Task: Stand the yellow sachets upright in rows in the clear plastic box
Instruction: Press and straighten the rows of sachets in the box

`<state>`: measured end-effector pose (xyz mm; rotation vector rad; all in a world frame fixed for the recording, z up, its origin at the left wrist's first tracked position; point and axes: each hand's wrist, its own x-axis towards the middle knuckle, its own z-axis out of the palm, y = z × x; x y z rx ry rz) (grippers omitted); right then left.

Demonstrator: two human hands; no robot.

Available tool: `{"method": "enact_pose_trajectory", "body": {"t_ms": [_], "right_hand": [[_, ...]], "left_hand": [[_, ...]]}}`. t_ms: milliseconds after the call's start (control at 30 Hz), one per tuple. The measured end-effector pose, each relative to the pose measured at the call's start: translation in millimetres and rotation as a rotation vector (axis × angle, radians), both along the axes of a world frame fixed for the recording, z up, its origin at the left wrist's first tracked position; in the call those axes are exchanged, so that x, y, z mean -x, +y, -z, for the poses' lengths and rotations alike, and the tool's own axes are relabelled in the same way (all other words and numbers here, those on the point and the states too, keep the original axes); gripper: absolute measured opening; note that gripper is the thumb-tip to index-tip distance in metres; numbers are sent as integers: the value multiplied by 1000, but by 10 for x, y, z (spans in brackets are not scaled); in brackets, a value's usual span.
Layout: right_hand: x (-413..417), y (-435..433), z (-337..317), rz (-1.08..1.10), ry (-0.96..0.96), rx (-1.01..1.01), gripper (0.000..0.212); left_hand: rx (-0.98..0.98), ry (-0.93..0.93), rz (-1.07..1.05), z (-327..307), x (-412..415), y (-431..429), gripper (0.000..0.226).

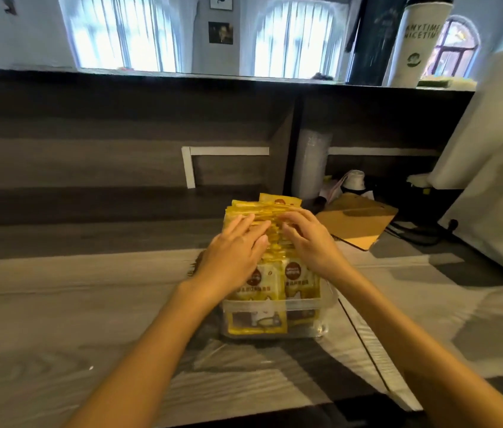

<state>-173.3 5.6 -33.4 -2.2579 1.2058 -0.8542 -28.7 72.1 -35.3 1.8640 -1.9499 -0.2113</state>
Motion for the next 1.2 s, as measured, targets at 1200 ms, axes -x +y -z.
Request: {"method": "enact_pose_trajectory", "body": {"t_ms": [1200], "right_hand": [[306, 617, -631, -176, 340, -228, 38]], "left_hand": [[-316, 71, -48, -636, 89, 546, 19]]}}
